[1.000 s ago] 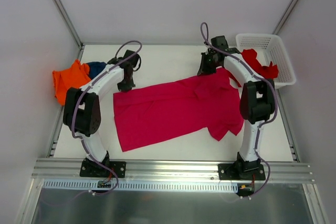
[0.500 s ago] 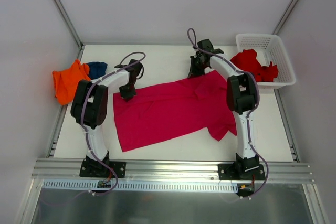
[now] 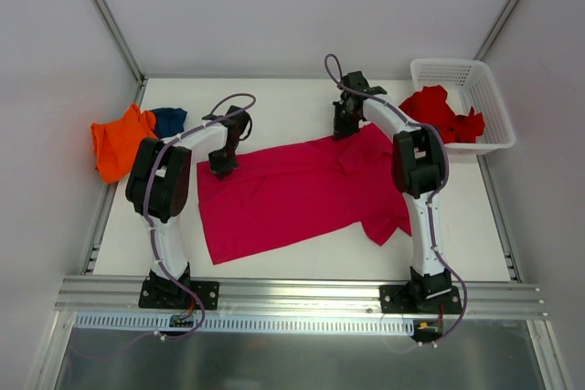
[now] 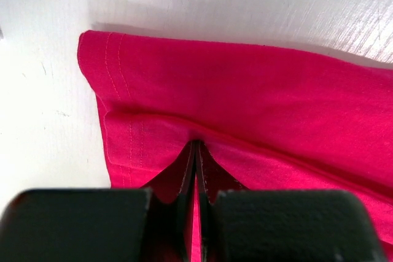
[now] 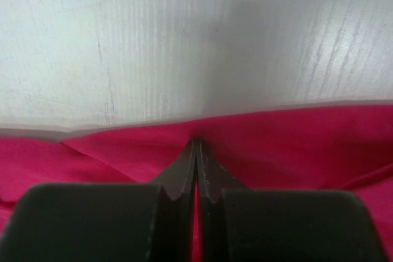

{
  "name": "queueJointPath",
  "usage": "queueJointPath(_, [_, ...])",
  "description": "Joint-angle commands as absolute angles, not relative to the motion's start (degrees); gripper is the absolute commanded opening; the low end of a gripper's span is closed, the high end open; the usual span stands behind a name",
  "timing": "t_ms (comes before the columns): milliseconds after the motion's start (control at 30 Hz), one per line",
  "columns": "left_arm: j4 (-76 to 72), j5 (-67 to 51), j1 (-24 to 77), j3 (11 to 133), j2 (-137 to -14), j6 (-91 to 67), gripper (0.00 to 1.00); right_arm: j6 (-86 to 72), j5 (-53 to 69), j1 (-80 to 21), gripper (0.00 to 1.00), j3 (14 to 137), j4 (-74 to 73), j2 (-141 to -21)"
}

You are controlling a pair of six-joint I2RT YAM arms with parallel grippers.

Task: Fold and stack the t-shirts
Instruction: Fold the tshirt

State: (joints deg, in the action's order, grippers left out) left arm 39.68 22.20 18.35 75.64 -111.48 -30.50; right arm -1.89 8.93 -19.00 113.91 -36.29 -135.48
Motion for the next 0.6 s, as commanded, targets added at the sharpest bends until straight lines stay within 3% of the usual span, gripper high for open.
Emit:
queueJointPath(0, [39.5,23.1,17.9,73.2,-111.5,-31.2,0.0,-0.4,3.7,-20.1,0.0,112.9,-37.6,-131.4])
queueJointPath(567, [39.3,23.6,18.0,67.5,-106.1,-32.3,0.0,3.0,-7.9,-19.6,0.0,114.8,-41.6,-133.7])
